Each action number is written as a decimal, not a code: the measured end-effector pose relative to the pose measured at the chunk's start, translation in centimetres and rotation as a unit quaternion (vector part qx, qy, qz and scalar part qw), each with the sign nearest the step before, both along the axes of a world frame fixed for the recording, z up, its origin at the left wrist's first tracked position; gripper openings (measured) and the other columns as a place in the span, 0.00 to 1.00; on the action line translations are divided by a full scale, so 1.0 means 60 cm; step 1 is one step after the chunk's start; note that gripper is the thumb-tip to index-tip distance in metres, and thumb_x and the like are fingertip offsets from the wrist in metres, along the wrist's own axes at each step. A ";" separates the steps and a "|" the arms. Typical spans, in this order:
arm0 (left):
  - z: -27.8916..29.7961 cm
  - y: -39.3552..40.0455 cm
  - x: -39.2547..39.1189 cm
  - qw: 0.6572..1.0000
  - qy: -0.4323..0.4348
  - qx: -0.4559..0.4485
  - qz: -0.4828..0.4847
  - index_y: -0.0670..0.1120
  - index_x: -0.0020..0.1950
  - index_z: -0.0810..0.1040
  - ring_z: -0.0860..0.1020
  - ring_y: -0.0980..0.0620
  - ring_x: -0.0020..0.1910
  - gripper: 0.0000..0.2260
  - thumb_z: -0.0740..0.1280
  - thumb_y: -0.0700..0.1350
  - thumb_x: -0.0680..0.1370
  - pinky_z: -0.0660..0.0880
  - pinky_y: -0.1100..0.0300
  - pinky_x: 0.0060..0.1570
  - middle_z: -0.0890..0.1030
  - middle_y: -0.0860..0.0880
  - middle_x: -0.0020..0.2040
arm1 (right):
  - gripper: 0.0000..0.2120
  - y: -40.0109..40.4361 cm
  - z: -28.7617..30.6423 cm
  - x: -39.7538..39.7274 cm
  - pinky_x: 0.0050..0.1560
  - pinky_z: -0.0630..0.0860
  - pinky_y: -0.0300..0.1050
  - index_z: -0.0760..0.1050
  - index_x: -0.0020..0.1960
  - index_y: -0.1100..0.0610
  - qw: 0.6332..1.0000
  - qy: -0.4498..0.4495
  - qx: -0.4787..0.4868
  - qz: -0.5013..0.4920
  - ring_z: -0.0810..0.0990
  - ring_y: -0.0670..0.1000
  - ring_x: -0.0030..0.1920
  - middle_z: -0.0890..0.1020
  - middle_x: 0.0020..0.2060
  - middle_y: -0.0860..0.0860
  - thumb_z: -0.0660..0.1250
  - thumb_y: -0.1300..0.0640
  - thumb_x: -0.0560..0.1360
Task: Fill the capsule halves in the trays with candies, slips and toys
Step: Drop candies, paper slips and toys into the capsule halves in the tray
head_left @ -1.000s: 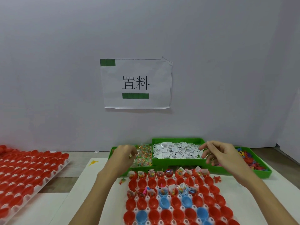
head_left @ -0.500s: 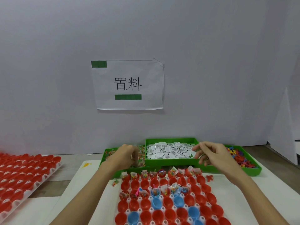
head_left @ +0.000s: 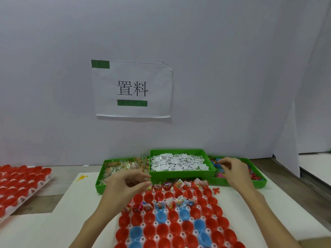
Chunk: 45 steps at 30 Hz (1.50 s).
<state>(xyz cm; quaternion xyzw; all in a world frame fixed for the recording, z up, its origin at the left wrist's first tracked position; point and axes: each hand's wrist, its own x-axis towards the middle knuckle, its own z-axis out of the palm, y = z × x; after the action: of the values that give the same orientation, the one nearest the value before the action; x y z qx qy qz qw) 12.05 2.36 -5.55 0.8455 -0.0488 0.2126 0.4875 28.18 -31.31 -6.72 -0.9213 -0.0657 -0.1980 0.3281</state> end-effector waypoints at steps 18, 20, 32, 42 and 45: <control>0.031 -0.057 0.004 0.996 0.007 0.016 -0.085 0.53 0.53 0.88 0.86 0.57 0.44 0.08 0.77 0.42 0.75 0.83 0.60 0.49 0.87 0.57 0.43 | 0.08 -0.003 0.043 0.070 0.51 0.76 0.41 0.86 0.52 0.56 0.936 0.234 -0.256 0.055 0.80 0.49 0.48 0.86 0.51 0.52 0.76 0.54 0.75; 0.031 -0.059 0.003 0.996 0.013 0.018 -0.087 0.54 0.52 0.88 0.86 0.57 0.45 0.09 0.77 0.43 0.75 0.84 0.59 0.49 0.87 0.57 0.44 | 0.08 -0.003 0.045 0.074 0.51 0.79 0.45 0.85 0.51 0.58 0.927 0.240 -0.280 0.066 0.82 0.52 0.49 0.86 0.51 0.53 0.74 0.54 0.77; 0.029 -0.072 -0.001 0.997 0.039 0.027 -0.054 0.53 0.55 0.87 0.84 0.57 0.46 0.09 0.76 0.42 0.77 0.83 0.56 0.52 0.87 0.55 0.44 | 0.08 -0.007 0.036 0.000 0.45 0.77 0.46 0.83 0.51 0.60 0.996 -0.079 -0.041 -0.010 0.81 0.51 0.40 0.85 0.42 0.54 0.66 0.59 0.82; 0.050 -0.107 -0.021 0.990 0.007 -0.061 -0.127 0.50 0.46 0.88 0.86 0.54 0.45 0.05 0.80 0.46 0.72 0.83 0.61 0.48 0.87 0.53 0.45 | 0.06 0.130 0.074 -0.203 0.44 0.80 0.33 0.87 0.51 0.50 0.956 -0.019 0.124 0.264 0.85 0.42 0.41 0.86 0.40 0.41 0.74 0.59 0.76; 0.050 -0.103 -0.026 0.989 0.028 -0.085 -0.119 0.49 0.46 0.88 0.87 0.54 0.44 0.05 0.80 0.45 0.72 0.84 0.60 0.49 0.88 0.52 0.44 | 0.07 0.141 0.078 -0.216 0.46 0.81 0.36 0.87 0.50 0.49 0.950 0.000 0.159 0.269 0.86 0.43 0.43 0.87 0.41 0.42 0.76 0.58 0.74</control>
<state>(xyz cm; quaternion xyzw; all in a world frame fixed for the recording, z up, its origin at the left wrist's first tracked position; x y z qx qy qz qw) 10.48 -3.80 -2.53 0.7949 -0.1171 0.1333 0.5802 15.25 -22.85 -2.07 -0.8052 -0.2790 -0.1103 0.5115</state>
